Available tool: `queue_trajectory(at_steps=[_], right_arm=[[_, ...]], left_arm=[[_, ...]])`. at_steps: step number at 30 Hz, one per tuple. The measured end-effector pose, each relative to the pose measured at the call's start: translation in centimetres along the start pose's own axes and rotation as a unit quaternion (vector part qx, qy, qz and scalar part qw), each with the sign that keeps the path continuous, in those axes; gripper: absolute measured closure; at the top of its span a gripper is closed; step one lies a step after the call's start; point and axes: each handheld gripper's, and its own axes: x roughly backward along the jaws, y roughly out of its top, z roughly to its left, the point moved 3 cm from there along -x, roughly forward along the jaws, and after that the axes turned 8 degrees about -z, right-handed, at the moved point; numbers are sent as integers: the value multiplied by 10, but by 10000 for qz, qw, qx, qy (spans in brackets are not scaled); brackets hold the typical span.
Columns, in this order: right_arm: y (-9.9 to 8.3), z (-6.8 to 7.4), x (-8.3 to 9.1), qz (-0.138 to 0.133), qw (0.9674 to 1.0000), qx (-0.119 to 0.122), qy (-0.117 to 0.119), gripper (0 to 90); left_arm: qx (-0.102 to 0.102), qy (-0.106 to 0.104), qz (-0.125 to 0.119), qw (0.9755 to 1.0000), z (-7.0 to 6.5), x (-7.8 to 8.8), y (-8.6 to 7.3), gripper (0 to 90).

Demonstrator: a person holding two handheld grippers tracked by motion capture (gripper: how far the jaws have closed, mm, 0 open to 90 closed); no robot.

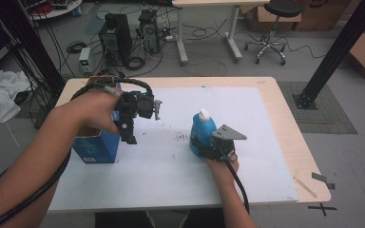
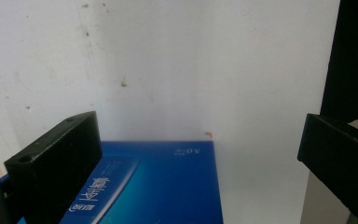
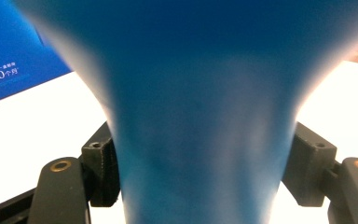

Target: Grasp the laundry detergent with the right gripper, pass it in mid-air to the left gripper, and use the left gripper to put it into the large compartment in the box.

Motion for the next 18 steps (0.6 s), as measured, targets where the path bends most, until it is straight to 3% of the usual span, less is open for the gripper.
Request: queue_trajectory(at_steps=[11,18], right_arm=[[-2,4,1,-104,9999,77,-49,351],[-2,8,2,-172,9993,242,-215,423]], left_arm=[[-3,8,-1,10000,-1,-1,1,1],[-7,28,-13,10000,-1,-2,0,1]])
